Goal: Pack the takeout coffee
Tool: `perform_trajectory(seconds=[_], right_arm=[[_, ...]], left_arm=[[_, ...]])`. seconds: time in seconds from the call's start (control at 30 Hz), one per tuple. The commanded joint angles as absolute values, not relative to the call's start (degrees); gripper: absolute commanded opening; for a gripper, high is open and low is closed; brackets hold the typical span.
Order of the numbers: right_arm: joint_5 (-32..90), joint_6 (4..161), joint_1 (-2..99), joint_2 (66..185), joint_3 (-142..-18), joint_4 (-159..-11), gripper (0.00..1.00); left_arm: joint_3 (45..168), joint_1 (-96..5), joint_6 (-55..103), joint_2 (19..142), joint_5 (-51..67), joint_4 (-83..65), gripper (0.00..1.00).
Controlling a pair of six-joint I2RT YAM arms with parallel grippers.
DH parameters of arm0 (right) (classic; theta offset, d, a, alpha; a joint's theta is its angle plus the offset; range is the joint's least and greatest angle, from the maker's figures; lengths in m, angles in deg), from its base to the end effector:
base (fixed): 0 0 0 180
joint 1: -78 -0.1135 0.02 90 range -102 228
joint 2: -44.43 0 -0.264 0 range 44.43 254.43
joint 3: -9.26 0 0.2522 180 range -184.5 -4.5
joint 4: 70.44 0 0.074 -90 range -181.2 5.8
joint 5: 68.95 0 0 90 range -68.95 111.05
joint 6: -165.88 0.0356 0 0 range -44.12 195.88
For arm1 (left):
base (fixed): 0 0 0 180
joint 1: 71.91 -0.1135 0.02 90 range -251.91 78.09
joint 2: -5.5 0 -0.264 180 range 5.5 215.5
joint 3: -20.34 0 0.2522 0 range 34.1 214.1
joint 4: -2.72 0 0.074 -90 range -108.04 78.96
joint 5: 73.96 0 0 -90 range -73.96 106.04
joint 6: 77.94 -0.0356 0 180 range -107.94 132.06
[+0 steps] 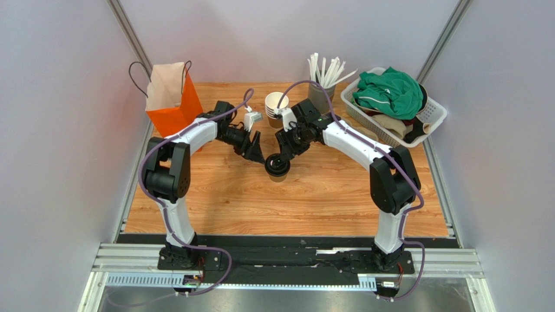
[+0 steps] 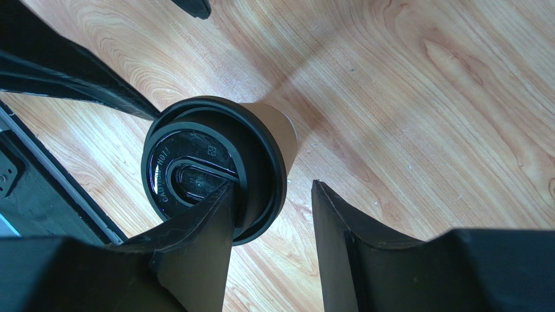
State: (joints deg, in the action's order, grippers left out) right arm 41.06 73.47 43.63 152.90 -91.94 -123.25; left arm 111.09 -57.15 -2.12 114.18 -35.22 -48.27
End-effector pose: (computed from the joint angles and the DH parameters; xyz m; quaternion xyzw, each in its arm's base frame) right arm 0.3294 0.2400 0.2389 -0.3427 0.8887 0.2313 0.1982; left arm 0.3595 -0.1234 0.1961 0.2981 0.8385 -0.4261 0.1628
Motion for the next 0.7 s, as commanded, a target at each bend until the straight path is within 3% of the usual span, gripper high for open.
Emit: perform_trajectory(seconds=[0.0, 0.67], right_arm=[[39.0, 71.9, 42.8, 155.0, -92.2, -124.5, 0.49], [38.5, 71.6, 42.3, 155.5, -92.4, -124.6, 0.49]], left_arm=[[111.2, -56.4, -2.2, 116.0, -34.1, -47.2, 0.80], [109.8, -56.6, -1.3, 113.1, -42.8, -45.2, 0.80]])
